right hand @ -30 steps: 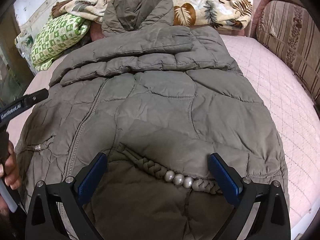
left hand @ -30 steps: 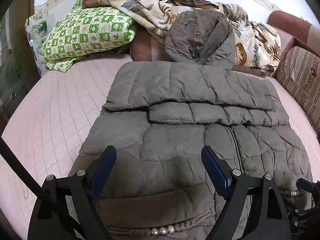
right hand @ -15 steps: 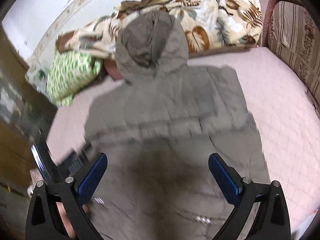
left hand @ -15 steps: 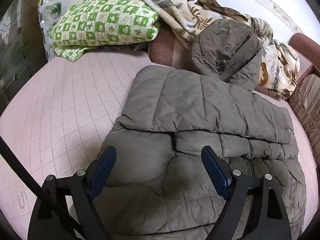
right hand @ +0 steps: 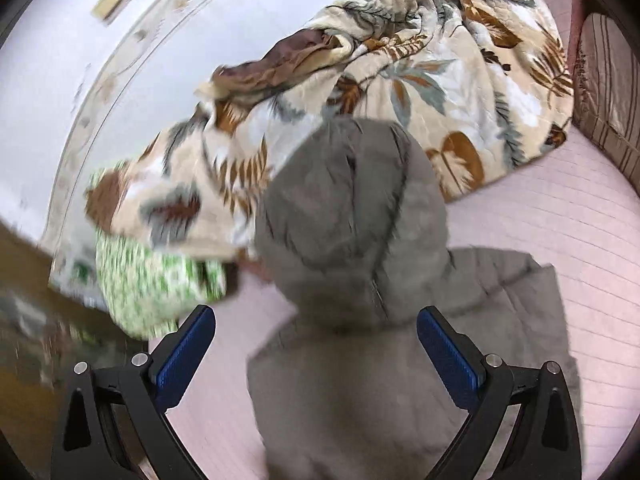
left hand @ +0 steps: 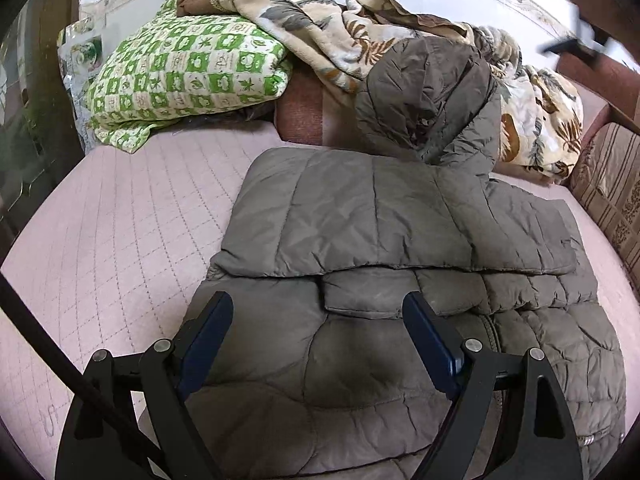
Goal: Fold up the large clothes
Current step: 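Move the right tool to the grey hood and close on it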
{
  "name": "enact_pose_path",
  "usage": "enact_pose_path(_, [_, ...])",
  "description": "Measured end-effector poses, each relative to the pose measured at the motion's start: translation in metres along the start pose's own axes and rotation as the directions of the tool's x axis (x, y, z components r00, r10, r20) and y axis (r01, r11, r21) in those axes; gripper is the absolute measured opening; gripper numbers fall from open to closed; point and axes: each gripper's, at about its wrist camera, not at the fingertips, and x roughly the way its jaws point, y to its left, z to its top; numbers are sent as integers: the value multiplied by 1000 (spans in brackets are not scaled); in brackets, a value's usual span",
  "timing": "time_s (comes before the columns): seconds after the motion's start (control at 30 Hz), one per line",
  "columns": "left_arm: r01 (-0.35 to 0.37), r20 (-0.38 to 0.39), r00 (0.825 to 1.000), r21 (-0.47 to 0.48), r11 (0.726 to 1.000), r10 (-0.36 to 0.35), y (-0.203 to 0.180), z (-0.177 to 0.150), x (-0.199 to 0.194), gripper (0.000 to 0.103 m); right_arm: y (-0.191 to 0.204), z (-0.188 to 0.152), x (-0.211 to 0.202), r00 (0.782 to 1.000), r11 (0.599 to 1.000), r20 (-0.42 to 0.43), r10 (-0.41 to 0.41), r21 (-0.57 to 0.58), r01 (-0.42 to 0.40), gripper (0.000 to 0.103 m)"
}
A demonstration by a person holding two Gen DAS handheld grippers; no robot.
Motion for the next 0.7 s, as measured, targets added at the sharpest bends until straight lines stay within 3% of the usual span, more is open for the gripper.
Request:
enact_pose_path(0.3, [19,-19,1000,-12,1000,-20,2,-3,5,86,-7,93,93,999,983,40,-20,183,12,102])
enact_pose_path(0.47, [20,-15,1000,3,1000,-20,-1,-5,9,86,-21,125,132,994,974,51,-99,210,86,102])
enact_pose_path(0.57, [22,-42,999,7,1000,-22,-2,-6,20,86,-23,132,152,986,974,41,-162,169,153,101])
enact_pose_path(0.6, [23,-52,998,5,1000,-23,-2,-6,23,86,-23,131,158,984,974,32,-175,150,169,88])
enact_pose_path(0.63, [25,-59,998,0,1000,-25,-2,-6,26,86,-24,128,161,983,976,35,-179,133,173,54])
enact_pose_path(0.7, [28,-58,998,-8,1000,-28,-2,-6,27,86,-23,121,164,985,981,32,-172,95,169,28])
